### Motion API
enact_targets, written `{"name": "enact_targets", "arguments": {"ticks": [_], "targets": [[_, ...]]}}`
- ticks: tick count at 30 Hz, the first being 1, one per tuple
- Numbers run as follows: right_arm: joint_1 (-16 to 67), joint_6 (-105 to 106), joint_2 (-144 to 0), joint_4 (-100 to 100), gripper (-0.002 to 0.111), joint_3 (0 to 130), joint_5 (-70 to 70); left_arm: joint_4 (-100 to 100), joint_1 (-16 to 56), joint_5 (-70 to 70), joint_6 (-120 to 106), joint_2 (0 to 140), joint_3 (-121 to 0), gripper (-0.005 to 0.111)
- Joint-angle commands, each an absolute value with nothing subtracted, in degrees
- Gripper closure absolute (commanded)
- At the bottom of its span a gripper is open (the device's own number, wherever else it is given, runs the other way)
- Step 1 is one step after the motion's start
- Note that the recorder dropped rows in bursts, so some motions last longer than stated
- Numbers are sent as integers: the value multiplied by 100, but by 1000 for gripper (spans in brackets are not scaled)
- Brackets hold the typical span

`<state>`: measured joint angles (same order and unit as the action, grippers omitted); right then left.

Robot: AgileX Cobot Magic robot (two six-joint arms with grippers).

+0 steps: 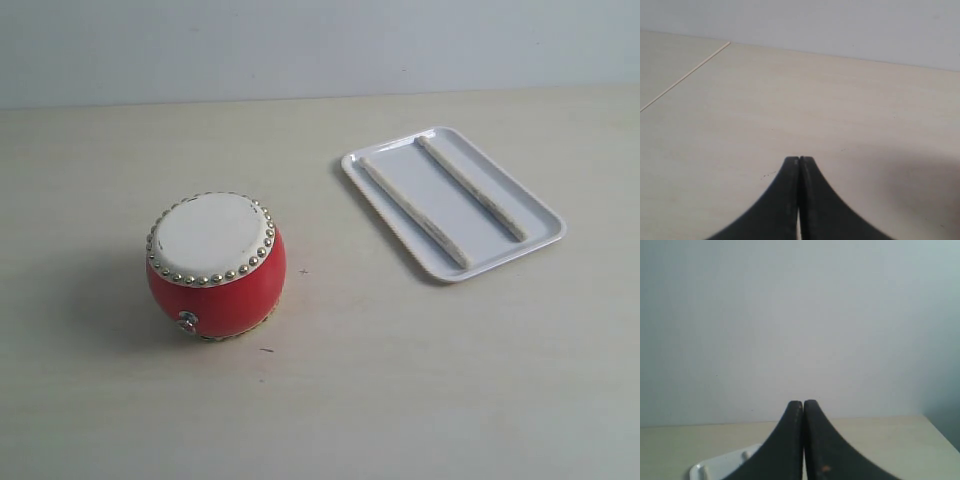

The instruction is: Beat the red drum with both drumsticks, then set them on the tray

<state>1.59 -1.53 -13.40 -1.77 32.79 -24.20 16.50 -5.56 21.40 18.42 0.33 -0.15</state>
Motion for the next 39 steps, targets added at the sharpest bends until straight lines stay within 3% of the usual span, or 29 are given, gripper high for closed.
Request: {"name": "enact_targets", "arguments": {"ticks": [1, 14, 39], "targets": [[135, -166, -1268, -144, 108, 3241, -2374, 1628, -570, 2124, 1845, 0, 0, 107], [135, -175, 0, -290, 108, 2637, -2619, 1628, -570, 2124, 1845, 0, 0, 107], [135, -1370, 0, -1283, 108, 213, -1867, 1628, -570, 2125, 1845, 0, 0, 107]]}}
